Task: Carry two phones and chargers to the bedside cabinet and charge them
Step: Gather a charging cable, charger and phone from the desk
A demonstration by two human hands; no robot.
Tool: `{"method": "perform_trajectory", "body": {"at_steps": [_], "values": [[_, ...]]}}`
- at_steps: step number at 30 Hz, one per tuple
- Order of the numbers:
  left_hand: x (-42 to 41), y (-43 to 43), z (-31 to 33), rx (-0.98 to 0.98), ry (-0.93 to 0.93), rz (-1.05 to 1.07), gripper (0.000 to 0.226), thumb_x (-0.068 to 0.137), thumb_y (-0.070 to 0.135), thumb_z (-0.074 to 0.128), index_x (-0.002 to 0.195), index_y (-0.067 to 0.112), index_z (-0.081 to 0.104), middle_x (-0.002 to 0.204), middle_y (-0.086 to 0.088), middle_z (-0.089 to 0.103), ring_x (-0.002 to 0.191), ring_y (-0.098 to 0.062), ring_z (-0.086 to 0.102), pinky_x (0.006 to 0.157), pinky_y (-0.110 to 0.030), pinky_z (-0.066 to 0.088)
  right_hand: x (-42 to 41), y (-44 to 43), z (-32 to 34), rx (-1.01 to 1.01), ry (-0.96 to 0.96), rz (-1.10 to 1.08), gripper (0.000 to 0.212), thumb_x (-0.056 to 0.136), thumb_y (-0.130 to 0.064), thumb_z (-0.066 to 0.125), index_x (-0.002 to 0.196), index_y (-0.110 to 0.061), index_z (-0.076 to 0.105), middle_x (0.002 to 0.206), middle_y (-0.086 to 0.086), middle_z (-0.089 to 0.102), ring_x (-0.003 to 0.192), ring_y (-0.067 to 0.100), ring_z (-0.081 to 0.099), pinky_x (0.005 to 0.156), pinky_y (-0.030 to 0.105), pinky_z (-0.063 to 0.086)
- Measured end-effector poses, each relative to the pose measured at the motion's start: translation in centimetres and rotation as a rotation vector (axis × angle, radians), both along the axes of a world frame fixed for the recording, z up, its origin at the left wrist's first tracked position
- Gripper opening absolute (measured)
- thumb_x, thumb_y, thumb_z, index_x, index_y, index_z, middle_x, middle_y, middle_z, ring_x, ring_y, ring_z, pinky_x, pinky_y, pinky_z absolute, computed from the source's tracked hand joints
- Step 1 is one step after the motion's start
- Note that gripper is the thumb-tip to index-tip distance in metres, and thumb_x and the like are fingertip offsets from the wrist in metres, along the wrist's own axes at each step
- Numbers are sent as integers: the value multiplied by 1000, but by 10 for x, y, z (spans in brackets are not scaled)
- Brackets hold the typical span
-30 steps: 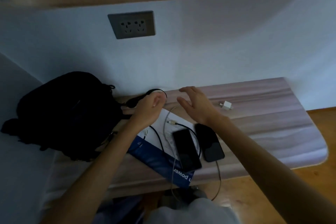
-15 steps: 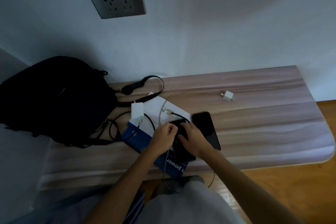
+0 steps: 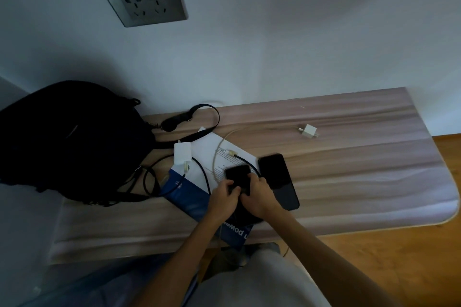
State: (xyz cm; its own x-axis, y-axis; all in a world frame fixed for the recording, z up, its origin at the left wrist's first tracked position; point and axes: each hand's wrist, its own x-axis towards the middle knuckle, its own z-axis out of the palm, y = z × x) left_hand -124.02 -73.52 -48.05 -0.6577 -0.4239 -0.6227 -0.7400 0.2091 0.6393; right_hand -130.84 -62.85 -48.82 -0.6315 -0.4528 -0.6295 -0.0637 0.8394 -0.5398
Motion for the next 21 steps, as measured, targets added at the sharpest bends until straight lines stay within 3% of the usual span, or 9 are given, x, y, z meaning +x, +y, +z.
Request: {"method": "perform_trajectory", "body": {"at_steps": [3, 6, 8, 10, 12, 14, 18, 21], "values": [[-3, 3, 1, 53, 34, 66, 40, 99, 27, 53, 136, 16, 46, 125, -8, 61, 100, -16, 58, 74, -22, 47, -5, 5, 4, -41, -8, -76, 62, 93, -23, 60, 146, -3, 33, 136, 23, 44, 116, 39, 54, 96, 42, 49], [-9, 13, 4, 153, 63, 154, 44, 98, 24, 55, 139, 17, 40, 130, -12, 59, 110, -26, 62, 92, -41, 53, -3, 12, 6, -102, 37, -166, 56, 91, -22, 63, 138, 0, 42, 130, 22, 53, 115, 36, 56, 93, 40, 52], [-16, 19, 4, 158, 70, 168, 48, 97, 23, 55, 141, 16, 38, 131, -11, 55, 114, -28, 60, 96, -47, 52, -3, 16, 7, -127, 47, -226, 52, 90, -23, 63, 134, 0, 46, 128, 20, 55, 114, 34, 57, 89, 35, 51], [-19, 20, 3, 165, 72, 215, 43, 96, 20, 56, 136, 16, 40, 119, -9, 60, 103, -26, 64, 87, -41, 56, -4, 20, 8, -140, 30, -269, 47, 90, -21, 63, 131, -1, 50, 126, 19, 56, 109, 34, 60, 87, 32, 51], [-22, 19, 4, 203, 64, 256, 32, 97, 20, 55, 127, 20, 43, 101, -9, 65, 80, -21, 66, 66, -29, 56, -6, 25, 6, -174, 22, -306, 37, 89, -17, 61, 123, -2, 56, 119, 20, 60, 102, 34, 63, 88, 39, 55], [-25, 19, 5, 217, 65, 255, 28, 97, 21, 54, 124, 21, 47, 102, -12, 68, 75, -19, 64, 59, -26, 53, -8, 30, 6, -192, 62, -302, 31, 90, -15, 59, 119, -4, 60, 114, 20, 60, 100, 35, 62, 85, 39, 54], [-44, 26, 12, 259, 96, 187, 30, 98, 16, 52, 127, 17, 58, 116, -10, 67, 101, -25, 65, 83, -41, 57, -18, 38, 7, -238, 151, -362, 28, 95, -19, 55, 120, -6, 61, 110, 22, 62, 90, 34, 62, 77, 36, 54], [-62, 37, 16, 289, 122, 138, 26, 99, 16, 51, 122, 23, 60, 113, -7, 67, 103, -24, 64, 87, -43, 56, -31, 51, 10, -238, 188, -443, 32, 97, -26, 55, 125, -12, 61, 112, 17, 58, 93, 28, 60, 79, 30, 51]]}}
